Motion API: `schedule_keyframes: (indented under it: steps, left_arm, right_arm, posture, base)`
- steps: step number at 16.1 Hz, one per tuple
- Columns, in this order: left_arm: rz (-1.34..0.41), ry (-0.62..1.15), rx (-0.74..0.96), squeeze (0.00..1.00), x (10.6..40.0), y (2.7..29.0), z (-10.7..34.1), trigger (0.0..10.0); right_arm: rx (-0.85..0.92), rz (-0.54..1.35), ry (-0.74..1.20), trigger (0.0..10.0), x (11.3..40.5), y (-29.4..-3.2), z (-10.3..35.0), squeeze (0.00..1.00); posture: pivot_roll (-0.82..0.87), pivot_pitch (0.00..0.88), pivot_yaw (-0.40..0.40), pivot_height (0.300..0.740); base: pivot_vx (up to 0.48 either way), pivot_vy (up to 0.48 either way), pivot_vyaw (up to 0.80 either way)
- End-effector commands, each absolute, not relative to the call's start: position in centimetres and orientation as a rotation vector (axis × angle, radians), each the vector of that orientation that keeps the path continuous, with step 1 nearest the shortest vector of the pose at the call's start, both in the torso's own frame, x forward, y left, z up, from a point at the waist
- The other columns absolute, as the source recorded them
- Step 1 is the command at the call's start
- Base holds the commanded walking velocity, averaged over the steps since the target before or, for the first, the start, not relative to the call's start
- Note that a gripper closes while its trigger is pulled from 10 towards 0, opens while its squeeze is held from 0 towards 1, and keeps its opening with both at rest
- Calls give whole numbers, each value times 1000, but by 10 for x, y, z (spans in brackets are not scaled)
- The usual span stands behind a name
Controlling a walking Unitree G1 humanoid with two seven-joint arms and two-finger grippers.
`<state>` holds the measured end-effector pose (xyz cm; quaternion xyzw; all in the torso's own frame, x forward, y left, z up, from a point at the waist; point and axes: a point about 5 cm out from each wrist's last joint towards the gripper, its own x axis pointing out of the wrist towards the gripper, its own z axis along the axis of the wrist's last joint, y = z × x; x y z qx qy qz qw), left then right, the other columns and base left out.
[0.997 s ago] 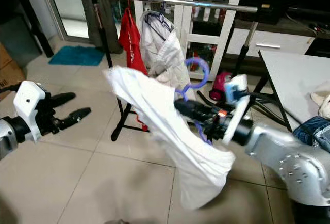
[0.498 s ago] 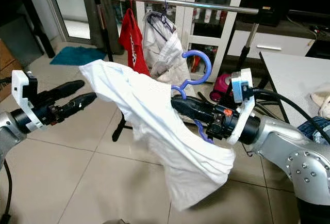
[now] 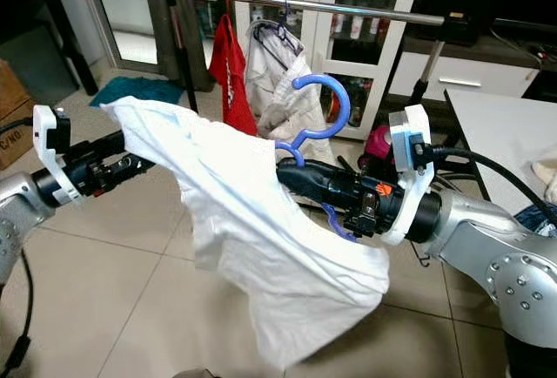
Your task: Hang hanger
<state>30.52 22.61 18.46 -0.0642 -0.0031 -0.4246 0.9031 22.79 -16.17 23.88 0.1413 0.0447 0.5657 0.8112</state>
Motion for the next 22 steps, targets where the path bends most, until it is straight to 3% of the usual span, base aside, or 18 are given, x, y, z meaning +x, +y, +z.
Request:
schedule_keyframes:
  steps: [1, 4, 16, 22]
  left_arm:
    - [-919, -16, -136, 0, 305, 222, 187, 0]
    - [-970, -3, -174, 0, 293, 215, 182, 0]
    - [-873, -21, -249, 0, 279, 227, 177, 0]
    - [-680, -99, -219, 0, 289, 244, 182, 0]
  right_arm:
    - [288, 1212, 60, 10000, 225, -163, 245, 0]
    - [295, 1161, 84, 10000, 229, -165, 238, 0]
    - [291, 1151, 96, 10000, 236, -162, 236, 0]
    - [280, 1136, 104, 10000, 238, -164, 235, 0]
  posture:
    - [48, 0, 32, 740]
    - [47, 0, 45, 740]
    - [63, 0, 23, 740]
    - [61, 0, 25, 740]
  base:
    - [0, 0, 0]
    - [0, 0, 0]
    - [0, 0, 0]
    - [0, 0, 0]
